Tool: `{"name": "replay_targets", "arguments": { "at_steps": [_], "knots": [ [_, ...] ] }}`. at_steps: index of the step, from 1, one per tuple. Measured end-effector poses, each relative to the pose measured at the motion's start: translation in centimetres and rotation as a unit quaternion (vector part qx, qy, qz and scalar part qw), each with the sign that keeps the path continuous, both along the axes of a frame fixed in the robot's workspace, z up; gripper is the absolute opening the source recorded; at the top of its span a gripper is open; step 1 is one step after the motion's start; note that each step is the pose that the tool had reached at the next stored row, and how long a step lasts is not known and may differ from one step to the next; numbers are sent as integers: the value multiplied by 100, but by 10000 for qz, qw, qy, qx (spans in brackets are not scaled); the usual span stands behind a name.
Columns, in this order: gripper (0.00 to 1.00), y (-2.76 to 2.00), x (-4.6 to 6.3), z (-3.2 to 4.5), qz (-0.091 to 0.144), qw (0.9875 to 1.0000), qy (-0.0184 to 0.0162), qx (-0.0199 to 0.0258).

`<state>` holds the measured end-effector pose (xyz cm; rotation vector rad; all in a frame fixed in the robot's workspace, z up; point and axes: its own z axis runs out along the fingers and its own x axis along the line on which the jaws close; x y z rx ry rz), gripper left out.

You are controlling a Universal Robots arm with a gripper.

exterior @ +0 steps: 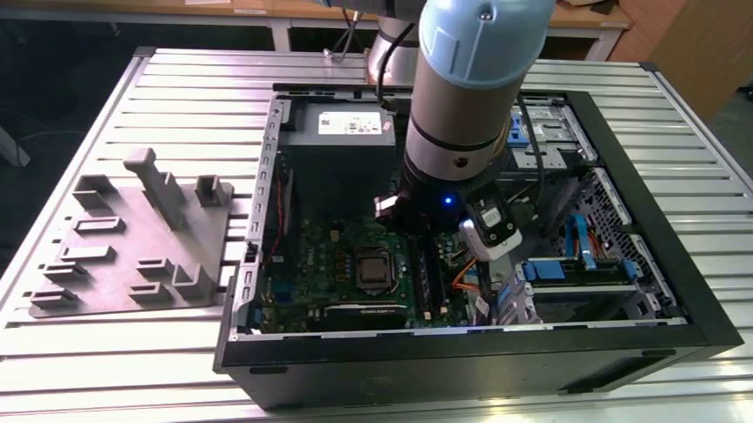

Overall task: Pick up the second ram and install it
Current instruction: 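Insert the second ram into the second slot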

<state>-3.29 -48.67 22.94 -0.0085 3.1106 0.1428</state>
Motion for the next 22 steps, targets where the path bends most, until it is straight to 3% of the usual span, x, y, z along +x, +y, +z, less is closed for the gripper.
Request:
{"name": "replay_targets", "arguments": {
  "at_steps": [10,22],
  "knots": [
    [12,-32,-1,-16,0,10000,0,-2],
    [12,-35,-1,-31,19,10000,0,-54]
  ]
}}
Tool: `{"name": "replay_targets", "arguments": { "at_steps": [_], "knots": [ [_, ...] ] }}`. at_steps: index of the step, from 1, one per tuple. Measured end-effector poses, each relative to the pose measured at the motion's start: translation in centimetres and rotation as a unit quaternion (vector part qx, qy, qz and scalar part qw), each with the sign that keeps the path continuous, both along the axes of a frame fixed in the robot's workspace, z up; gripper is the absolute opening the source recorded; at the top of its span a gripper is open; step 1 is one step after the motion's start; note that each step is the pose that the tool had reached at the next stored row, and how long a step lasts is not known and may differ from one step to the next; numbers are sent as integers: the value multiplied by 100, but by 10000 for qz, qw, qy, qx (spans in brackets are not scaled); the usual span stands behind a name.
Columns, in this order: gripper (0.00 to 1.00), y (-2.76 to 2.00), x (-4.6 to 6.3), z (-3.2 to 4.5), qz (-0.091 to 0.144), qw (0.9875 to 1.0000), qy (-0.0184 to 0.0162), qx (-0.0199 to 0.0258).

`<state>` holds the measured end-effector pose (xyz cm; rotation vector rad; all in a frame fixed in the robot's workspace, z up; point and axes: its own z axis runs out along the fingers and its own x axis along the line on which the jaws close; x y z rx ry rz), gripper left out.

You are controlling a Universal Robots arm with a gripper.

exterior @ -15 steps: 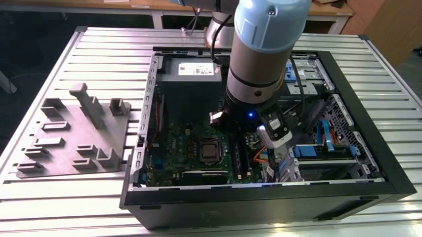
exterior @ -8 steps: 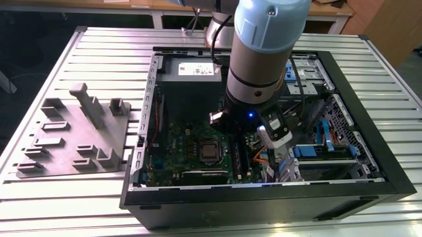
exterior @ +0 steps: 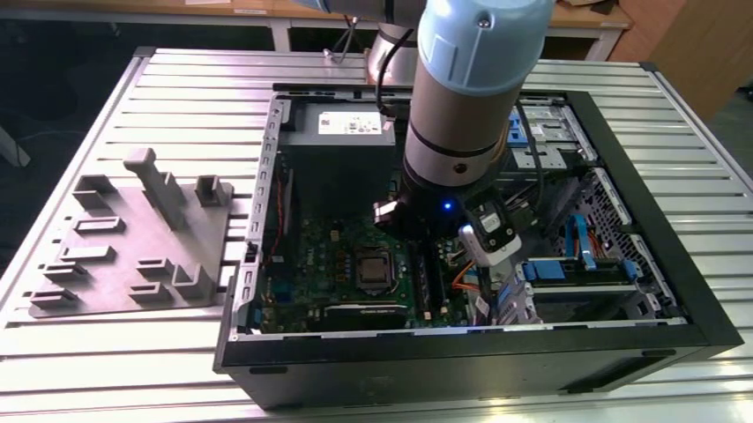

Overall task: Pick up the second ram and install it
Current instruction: 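Insert the second ram into the second slot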

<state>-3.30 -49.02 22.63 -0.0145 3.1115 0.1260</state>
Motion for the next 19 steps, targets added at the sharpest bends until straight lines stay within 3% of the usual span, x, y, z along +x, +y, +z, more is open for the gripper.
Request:
{"name": "replay_targets", "arguments": {
  "at_steps": [19],
  "knots": [
    [12,-35,0,-7,1,10000,0,-2]
  ]
}}
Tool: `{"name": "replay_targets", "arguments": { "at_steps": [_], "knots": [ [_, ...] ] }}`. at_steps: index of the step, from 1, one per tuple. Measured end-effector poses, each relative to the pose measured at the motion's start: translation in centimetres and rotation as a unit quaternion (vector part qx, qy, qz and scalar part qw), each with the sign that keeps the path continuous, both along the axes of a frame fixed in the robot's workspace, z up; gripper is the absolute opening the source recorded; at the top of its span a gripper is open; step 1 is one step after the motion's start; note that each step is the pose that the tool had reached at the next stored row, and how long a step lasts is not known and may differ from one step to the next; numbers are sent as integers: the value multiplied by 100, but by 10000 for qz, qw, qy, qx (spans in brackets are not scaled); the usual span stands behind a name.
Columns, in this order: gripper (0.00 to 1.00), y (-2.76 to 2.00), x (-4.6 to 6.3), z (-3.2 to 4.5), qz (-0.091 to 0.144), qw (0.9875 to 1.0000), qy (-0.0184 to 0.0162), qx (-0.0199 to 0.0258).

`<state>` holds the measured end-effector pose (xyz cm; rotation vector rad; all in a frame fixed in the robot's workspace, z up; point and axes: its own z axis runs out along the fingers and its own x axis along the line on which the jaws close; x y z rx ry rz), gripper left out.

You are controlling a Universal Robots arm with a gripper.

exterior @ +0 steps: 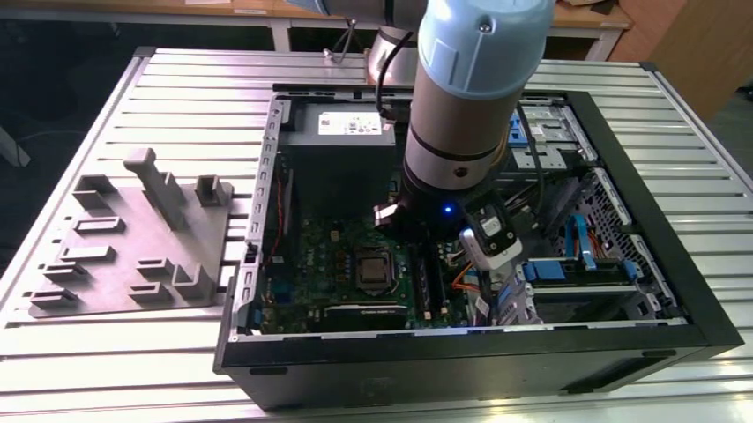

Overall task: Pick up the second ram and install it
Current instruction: 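Insert the second ram into the second slot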

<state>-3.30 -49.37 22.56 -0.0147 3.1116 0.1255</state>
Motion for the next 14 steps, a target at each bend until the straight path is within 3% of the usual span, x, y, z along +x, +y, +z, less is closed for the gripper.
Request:
{"name": "replay_targets", "arguments": {
  "at_steps": [14],
  "knots": [
    [12,-4,0,-5,0,10000,0,1]
  ]
}}
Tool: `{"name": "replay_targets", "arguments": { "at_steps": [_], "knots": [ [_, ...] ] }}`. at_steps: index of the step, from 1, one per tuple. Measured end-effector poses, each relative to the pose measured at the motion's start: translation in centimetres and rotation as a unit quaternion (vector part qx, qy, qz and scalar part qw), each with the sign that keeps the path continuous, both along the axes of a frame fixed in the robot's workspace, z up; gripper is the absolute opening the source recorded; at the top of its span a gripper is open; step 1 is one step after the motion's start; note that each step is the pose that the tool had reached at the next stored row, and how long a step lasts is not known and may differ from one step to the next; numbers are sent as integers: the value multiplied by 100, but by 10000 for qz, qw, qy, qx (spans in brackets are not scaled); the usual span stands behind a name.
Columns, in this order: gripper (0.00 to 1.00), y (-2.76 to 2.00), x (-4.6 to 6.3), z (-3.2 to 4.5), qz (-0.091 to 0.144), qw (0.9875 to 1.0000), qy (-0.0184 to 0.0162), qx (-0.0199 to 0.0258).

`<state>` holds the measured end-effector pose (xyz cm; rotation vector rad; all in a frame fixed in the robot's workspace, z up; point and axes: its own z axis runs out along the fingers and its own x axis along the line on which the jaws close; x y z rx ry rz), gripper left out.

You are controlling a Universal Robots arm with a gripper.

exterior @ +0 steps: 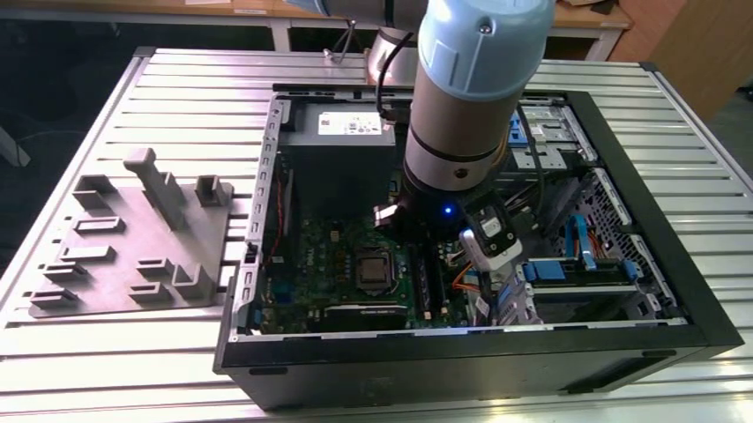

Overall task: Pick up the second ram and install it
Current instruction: 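Insert the second ram into the second slot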

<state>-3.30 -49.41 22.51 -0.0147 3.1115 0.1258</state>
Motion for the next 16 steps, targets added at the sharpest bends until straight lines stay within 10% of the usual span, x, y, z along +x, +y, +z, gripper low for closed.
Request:
{"name": "replay_targets", "arguments": {
  "at_steps": [16],
  "knots": [
    [12,0,1,18,0,10000,-4,14]
  ]
}}
